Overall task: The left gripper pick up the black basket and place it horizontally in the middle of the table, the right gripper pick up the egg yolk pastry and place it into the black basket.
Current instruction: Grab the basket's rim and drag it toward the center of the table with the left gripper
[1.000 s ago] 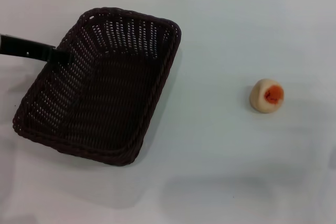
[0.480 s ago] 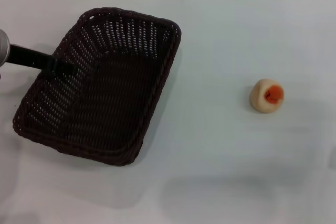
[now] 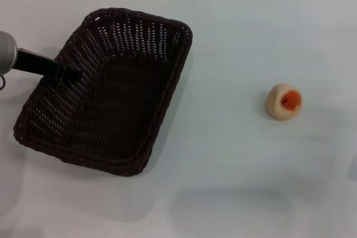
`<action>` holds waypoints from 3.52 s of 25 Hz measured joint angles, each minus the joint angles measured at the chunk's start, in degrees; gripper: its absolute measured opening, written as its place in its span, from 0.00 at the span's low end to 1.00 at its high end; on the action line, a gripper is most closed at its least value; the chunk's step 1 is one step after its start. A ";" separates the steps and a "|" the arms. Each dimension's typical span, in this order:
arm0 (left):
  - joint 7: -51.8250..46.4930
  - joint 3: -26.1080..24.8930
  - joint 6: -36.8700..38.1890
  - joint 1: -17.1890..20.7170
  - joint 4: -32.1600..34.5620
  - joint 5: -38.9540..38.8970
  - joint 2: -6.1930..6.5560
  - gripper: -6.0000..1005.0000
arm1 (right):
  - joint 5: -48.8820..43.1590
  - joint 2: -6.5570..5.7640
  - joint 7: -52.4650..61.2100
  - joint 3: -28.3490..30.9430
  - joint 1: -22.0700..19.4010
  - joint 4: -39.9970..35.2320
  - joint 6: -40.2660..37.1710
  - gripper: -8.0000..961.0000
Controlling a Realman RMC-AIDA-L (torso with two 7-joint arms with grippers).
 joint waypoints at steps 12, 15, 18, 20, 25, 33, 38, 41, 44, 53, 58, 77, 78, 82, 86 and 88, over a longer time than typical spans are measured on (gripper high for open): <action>0.26 0.20 -0.11 -0.20 -0.10 -0.03 0.09 0.25 | 0.09 0.00 0.11 0.00 0.00 -0.06 0.00 0.65; 0.76 0.20 -0.07 -0.32 -0.35 -0.16 0.11 0.24 | 0.56 0.00 0.13 -0.04 0.00 -0.08 -0.01 0.65; 2.44 0.10 -0.25 -0.77 -1.91 -0.53 0.17 0.24 | 0.71 0.00 0.13 -0.08 0.00 -0.09 0.00 0.65; 3.86 -0.05 -0.30 -1.13 -3.17 -0.67 0.18 0.24 | 0.72 0.00 0.14 -0.09 0.00 -0.08 0.00 0.65; 7.54 -0.51 -0.37 -2.58 -5.95 -1.06 0.19 0.23 | 0.72 -0.08 0.16 -0.09 -0.04 -0.05 0.00 0.65; 20.53 -5.23 -3.39 -5.20 -8.92 -10.49 0.39 0.20 | 0.72 -0.10 0.18 -0.09 -0.70 0.05 -0.21 0.65; 29.16 -8.55 -8.23 -7.17 -9.03 -16.97 0.39 0.19 | 1.40 -0.09 0.18 -0.16 -1.03 0.38 -0.68 0.65; 33.67 -9.23 -10.70 -7.60 -9.03 -20.12 0.45 0.20 | 1.51 -0.09 0.17 -0.18 -1.21 0.52 -0.73 0.65; 38.47 -9.45 -13.67 -7.81 -9.03 -23.42 0.59 0.20 | 1.52 -0.09 0.18 -0.18 -1.29 0.55 -0.73 0.65; 46.89 -8.17 -20.50 -9.52 -7.85 -26.40 0.36 0.23 | 1.56 -0.09 0.18 -0.17 -1.64 0.53 -0.81 0.65; 48.35 -5.46 -18.81 -10.07 -6.39 -26.47 0.21 0.24 | 1.59 -0.09 0.18 -0.17 -2.16 0.58 -1.24 0.65; 49.69 -0.96 -12.47 -14.02 -1.74 -23.68 0.17 0.29 | 1.59 -0.09 1.34 -0.92 -3.96 0.40 -2.42 0.65; 49.71 -1.07 -12.44 -13.91 -1.75 -23.77 0.18 0.29 | 1.59 -0.09 1.36 -0.98 -4.00 0.39 -2.51 0.65; 49.12 -1.92 -12.04 -13.75 -1.79 -24.16 0.18 0.30 | 1.59 -0.09 1.39 -1.09 -4.03 0.43 -2.91 0.65; 48.14 -2.80 -11.32 -13.65 -1.82 -24.21 0.18 0.31 | 1.59 -0.12 1.40 -1.17 -4.04 0.67 -2.97 0.65; 47.79 -2.88 -11.02 -13.44 -1.82 -24.22 0.18 0.32 | 1.59 -0.13 1.40 -1.19 -4.04 0.68 -3.05 0.65</action>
